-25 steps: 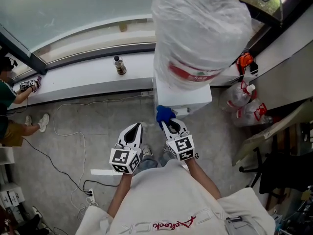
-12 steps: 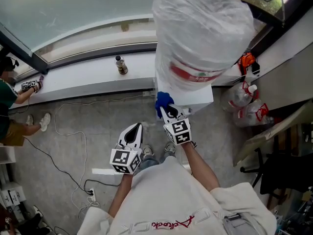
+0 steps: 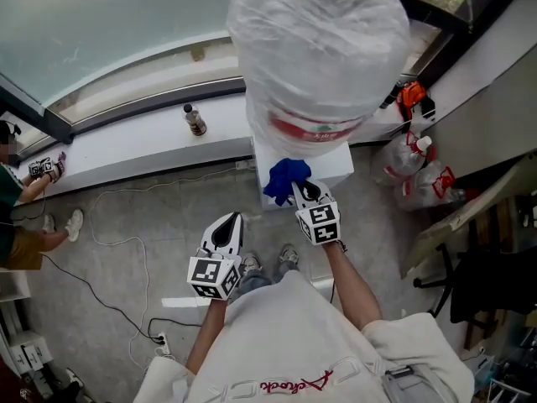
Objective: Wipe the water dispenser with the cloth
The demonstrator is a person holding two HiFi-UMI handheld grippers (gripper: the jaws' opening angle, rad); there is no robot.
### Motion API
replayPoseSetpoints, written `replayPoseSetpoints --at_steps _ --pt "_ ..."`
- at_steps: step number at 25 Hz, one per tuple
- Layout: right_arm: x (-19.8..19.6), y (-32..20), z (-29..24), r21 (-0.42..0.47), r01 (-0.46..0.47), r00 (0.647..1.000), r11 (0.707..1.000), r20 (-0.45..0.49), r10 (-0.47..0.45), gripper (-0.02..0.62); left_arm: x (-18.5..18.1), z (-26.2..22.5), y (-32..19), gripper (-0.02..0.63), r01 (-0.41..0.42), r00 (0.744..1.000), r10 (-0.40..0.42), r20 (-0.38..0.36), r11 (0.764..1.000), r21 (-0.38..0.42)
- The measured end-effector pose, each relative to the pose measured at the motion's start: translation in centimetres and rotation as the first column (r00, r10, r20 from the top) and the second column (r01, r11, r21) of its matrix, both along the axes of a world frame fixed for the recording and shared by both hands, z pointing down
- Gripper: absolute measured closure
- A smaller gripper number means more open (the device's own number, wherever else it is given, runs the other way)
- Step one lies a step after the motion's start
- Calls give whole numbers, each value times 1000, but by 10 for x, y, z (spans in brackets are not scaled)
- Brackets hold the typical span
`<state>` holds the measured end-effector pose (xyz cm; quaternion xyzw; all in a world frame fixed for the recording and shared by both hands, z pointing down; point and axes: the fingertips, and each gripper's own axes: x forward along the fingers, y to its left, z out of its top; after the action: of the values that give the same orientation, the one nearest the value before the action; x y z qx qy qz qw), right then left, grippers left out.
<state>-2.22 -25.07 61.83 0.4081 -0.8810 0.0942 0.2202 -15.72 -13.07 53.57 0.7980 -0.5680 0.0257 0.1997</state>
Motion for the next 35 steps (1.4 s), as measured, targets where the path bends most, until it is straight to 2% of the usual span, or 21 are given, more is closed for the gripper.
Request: replayPoseSetpoints --at_steps 8,15,19,22,26,28,32,35 --pt "73 -17 9 -8 -142 990 990 -20 142 552 19 -1 -10 594 -35 999 35 5 999 2" --pt "156 -45 11 7 -284 957 959 -60 284 552 27 0 -17 594 -45 999 45 8 999 -2" --pt "189 -55 13 9 -325 942 946 -90 324 552 33 2 -19 594 -53 999 53 9 999 -8" --pt "199 -58 14 8 -334 938 942 -99 333 552 37 3 -21 594 -57 998 57 10 998 -8" --pt "197 -50 7 25 -335 938 942 -82 336 552 42 2 -20 594 -60 998 60 9 998 -10" --pt "182 -39 -6 51 -314 947 948 -53 317 552 41 2 -20 594 -58 998 58 10 998 -9" --pt "117 -4 -26 99 -192 981 976 -3 193 552 37 2 -19 594 -47 999 47 8 999 -4" --pt "64 22 -35 105 -117 993 988 42 113 552 35 1 -18 594 -37 999 37 6 999 0"
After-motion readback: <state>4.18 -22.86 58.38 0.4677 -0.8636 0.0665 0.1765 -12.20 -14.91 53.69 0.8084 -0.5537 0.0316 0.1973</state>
